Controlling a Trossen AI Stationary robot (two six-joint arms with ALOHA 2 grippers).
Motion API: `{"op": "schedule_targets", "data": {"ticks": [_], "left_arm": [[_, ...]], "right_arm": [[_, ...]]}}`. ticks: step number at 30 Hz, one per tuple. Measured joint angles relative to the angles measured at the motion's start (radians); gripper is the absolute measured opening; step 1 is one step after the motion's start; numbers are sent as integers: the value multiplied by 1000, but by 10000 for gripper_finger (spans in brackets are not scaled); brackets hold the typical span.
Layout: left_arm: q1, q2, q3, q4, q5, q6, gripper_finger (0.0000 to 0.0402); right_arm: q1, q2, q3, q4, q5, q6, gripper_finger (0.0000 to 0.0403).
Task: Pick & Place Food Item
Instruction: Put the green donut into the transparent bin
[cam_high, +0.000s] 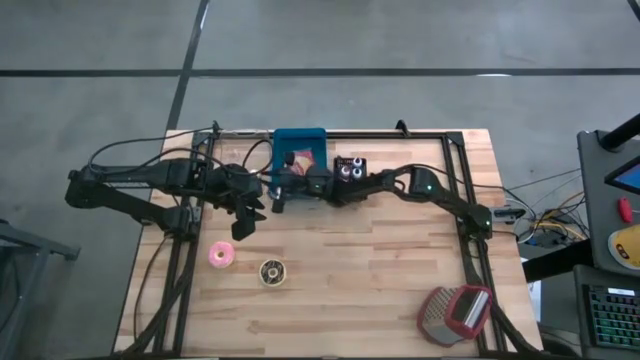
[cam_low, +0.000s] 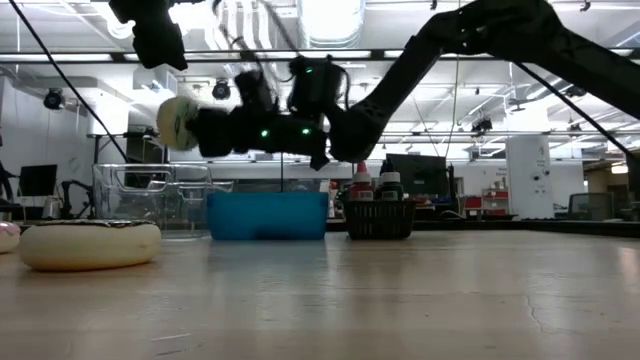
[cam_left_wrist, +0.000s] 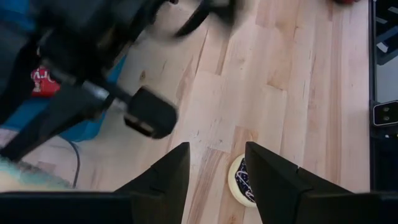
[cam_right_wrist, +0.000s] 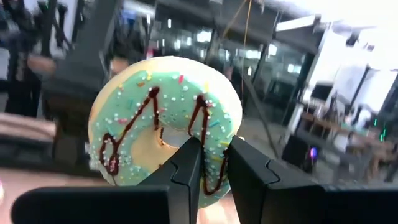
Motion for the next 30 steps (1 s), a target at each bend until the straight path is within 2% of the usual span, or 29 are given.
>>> {"op": "schedule_targets", "data": {"ticks": [8, 17, 27, 30], "left_arm": [[0, 0, 0, 0, 0, 0, 161], [0, -2, 0, 0, 0, 2, 161], [0, -2, 0, 0, 0, 2, 161], [0, -1, 0, 0, 0, 2, 161]], "right_arm": [[0, 16, 136, -299, 65, -16, 63], [-13, 16, 237, -546, 67, 17, 63], [-17, 16, 248, -592, 67, 21, 63], [-17, 16, 247, -591, 65, 90, 66]]}}
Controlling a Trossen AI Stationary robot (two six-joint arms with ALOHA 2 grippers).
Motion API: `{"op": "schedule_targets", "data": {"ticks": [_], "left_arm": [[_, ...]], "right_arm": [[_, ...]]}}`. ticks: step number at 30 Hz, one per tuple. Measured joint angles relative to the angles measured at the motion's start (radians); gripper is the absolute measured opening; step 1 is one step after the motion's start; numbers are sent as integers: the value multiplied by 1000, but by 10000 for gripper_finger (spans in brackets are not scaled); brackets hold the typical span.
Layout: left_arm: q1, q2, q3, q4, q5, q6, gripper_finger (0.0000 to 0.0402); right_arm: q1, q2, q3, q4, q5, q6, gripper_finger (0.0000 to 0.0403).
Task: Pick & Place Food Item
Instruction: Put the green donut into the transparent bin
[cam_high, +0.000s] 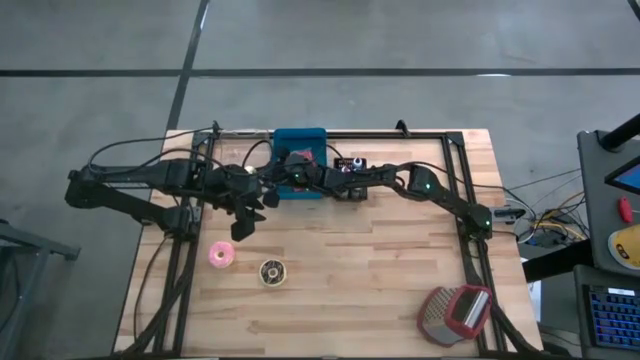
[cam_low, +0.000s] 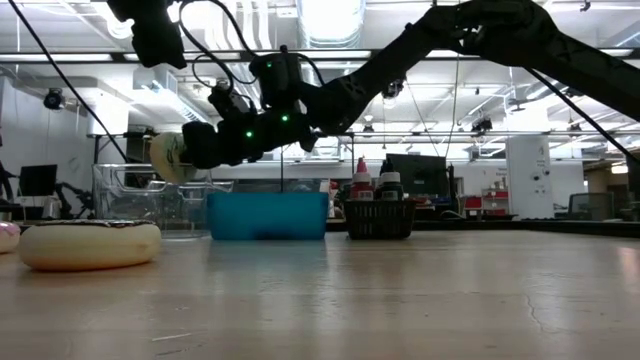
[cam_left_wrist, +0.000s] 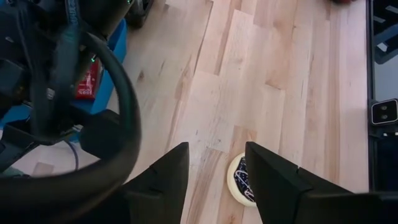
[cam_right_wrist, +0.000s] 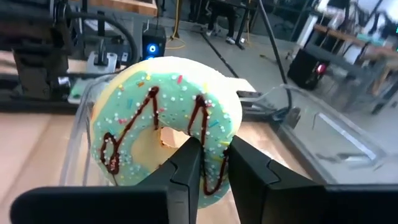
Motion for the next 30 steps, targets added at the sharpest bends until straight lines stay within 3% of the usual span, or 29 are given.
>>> {"op": "schedule_targets", "data": {"ticks": [18, 30], "left_arm": [[0, 1, 0, 0, 0, -3, 161], [0, 1, 0, 0, 0, -3, 161]], "right_arm": [[-5, -1, -2, -6, -2, 10, 143], [-5, -2, -2, -5, -2, 13, 170]]}}
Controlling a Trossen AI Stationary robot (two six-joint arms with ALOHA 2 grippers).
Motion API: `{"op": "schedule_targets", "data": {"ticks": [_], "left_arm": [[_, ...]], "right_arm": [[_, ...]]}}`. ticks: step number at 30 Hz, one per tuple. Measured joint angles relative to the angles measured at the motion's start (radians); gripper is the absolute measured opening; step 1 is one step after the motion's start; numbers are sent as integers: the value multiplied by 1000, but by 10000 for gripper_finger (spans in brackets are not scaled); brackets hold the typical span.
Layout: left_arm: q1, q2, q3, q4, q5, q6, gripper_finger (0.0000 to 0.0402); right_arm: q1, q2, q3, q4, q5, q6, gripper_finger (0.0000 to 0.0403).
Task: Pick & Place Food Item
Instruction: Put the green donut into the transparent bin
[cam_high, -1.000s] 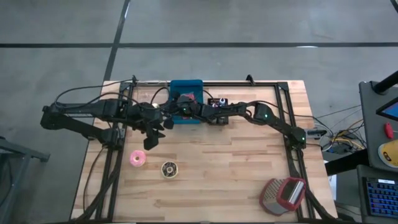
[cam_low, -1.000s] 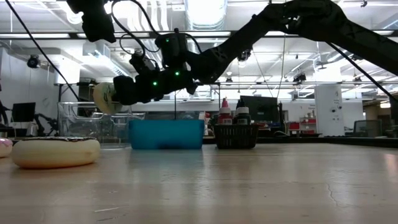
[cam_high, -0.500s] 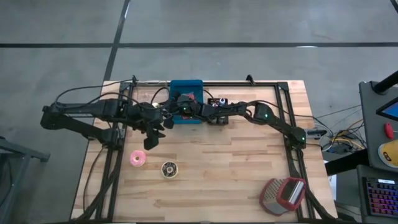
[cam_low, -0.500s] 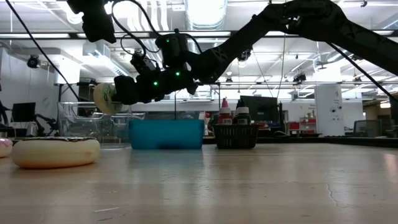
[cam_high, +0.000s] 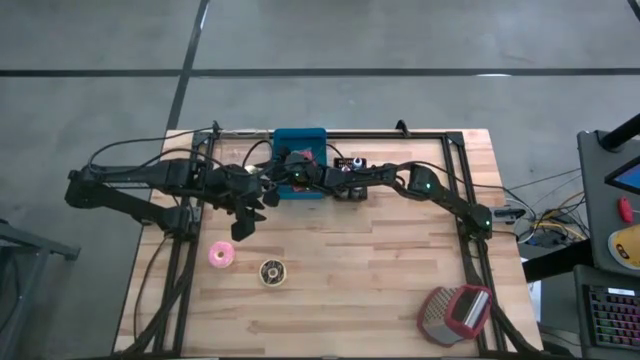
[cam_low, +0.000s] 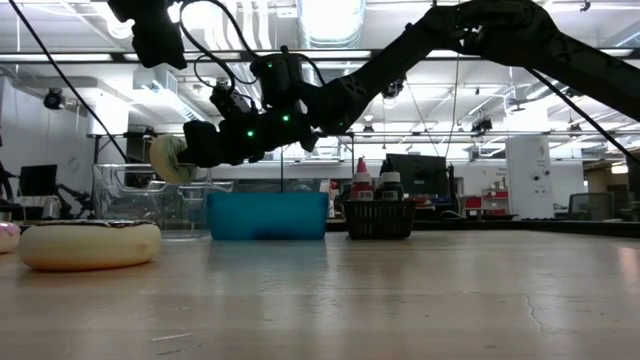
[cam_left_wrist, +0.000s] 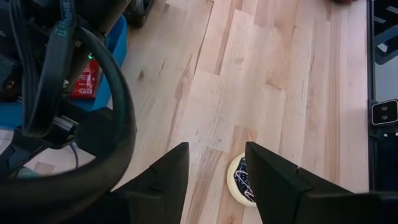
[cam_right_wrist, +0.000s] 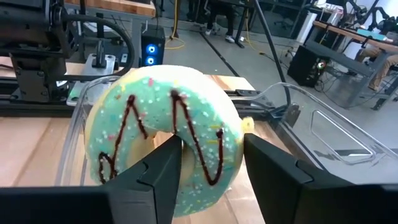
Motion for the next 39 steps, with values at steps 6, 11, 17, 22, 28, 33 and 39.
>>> {"op": "schedule_targets", "data": {"ticks": [6, 11, 17, 22, 28, 33, 39], "left_arm": [[0, 0, 0, 0, 0, 0, 161], [0, 0, 0, 0, 0, 0, 161], [0, 0, 0, 0, 0, 0, 161], [0, 0, 0, 0, 0, 0, 161], [0, 0, 0, 0, 0, 0, 161], [0, 0, 0, 0, 0, 0, 161], [0, 0, 0, 0, 0, 0, 161]], "right_arm": [[0, 0, 0, 0, -1, 3, 174], [0, 0, -1, 5, 3, 12, 182], [0, 0, -1, 15, 8, 40, 214], [0, 0, -1, 14, 8, 40, 221], [0, 0, -1, 14, 9, 43, 221], [0, 0, -1, 13, 45, 43, 221], [2, 0, -1, 16, 66, 43, 221]]}}
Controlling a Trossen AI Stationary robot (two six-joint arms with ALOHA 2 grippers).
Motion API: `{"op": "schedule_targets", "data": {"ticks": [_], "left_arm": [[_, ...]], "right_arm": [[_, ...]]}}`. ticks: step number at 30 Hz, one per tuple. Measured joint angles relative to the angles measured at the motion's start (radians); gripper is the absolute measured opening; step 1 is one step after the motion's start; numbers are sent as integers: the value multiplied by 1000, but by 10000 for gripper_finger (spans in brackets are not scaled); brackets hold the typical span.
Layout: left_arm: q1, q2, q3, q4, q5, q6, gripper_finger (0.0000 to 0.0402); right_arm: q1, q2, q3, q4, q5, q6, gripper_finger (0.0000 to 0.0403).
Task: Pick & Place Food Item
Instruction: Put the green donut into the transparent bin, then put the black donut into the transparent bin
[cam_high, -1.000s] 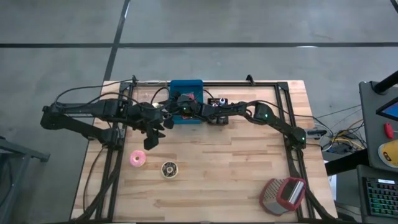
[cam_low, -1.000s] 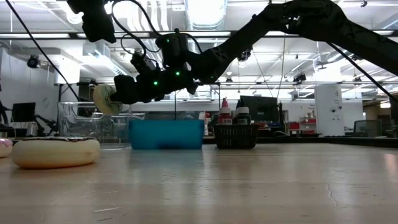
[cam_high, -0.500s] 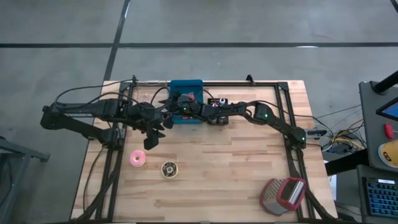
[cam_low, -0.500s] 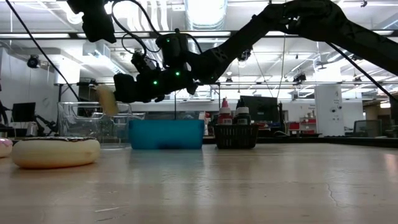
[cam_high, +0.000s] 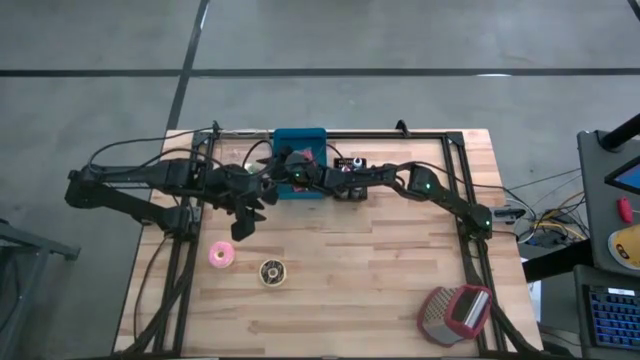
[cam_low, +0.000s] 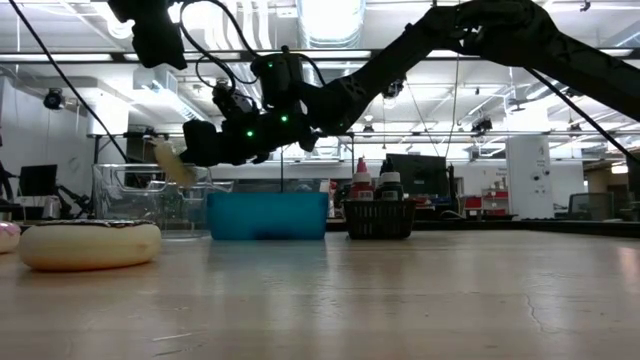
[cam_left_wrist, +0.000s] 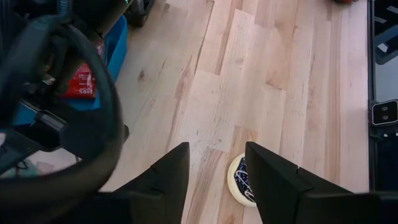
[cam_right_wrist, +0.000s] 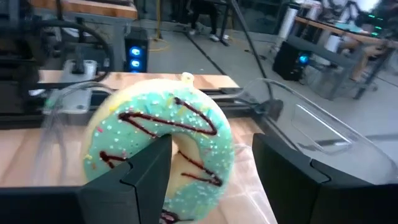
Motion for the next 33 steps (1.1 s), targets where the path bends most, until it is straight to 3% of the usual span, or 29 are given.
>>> {"op": "schedule_targets", "data": {"ticks": [18, 33], "left_arm": [[0, -1, 0, 0, 1, 0, 161], [0, -1, 0, 0, 0, 3, 161]], "right_arm": [[5, 0, 3, 17, 8, -43, 221], [8, -45, 4, 11, 16, -211, 221]]}}
